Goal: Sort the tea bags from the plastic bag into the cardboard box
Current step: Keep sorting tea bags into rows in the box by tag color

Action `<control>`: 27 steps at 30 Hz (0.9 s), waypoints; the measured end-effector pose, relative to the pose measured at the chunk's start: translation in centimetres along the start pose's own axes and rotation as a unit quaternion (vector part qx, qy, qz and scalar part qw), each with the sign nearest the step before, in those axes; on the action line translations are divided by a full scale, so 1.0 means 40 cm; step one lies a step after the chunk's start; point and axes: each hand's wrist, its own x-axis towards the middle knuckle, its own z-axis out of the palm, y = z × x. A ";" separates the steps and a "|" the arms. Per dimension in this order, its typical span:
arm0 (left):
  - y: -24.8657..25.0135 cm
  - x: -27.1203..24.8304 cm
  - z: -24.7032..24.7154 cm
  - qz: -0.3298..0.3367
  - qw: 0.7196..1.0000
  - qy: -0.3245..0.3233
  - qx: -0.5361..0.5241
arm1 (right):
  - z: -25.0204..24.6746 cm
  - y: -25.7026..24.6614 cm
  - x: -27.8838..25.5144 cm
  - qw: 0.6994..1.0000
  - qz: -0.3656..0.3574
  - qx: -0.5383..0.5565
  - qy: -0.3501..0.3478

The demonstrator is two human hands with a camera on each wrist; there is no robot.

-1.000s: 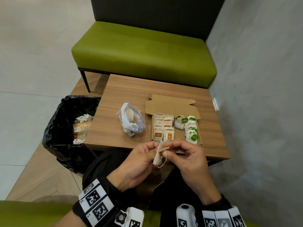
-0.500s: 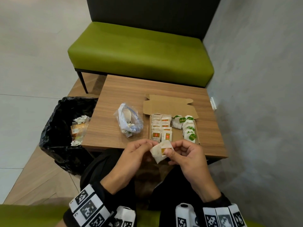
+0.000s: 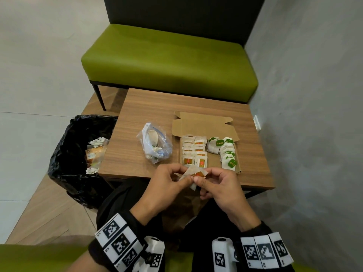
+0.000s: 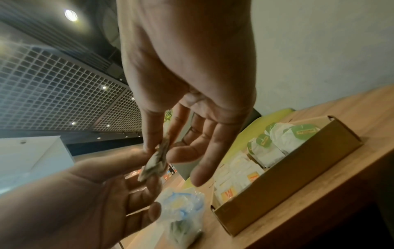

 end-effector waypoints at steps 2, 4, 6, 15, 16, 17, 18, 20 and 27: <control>-0.009 0.018 0.000 -0.008 1.000 0.001 0.016 | -0.001 -0.001 0.023 1.000 -0.009 -0.013 0.009; -0.025 0.043 -0.004 -0.023 0.999 0.012 0.043 | -0.014 -0.007 0.057 0.998 -0.028 -0.039 0.035; -0.046 0.069 -0.007 -0.047 0.995 0.046 0.070 | -0.032 -0.010 0.103 0.993 -0.047 -0.081 0.071; -0.083 0.143 0.030 -0.077 0.970 0.090 0.211 | -0.041 0.034 0.276 0.932 -0.027 -0.361 -0.015; -0.084 0.149 0.033 -0.081 0.967 0.091 0.222 | -0.039 0.039 0.284 0.924 -0.026 -0.380 -0.021; -0.087 0.155 0.034 -0.086 0.965 0.093 0.231 | -0.038 0.042 0.291 0.917 -0.025 -0.398 -0.022; -0.090 0.161 0.033 -0.091 0.962 0.096 0.238 | -0.036 0.044 0.296 0.910 -0.024 -0.414 -0.022; -0.102 0.172 0.028 -0.104 0.959 0.102 0.245 | -0.032 0.042 0.299 0.892 -0.018 -0.451 -0.030; -0.142 0.189 0.030 -0.127 0.957 0.099 0.242 | -0.018 0.028 0.300 0.865 -0.024 -0.497 -0.055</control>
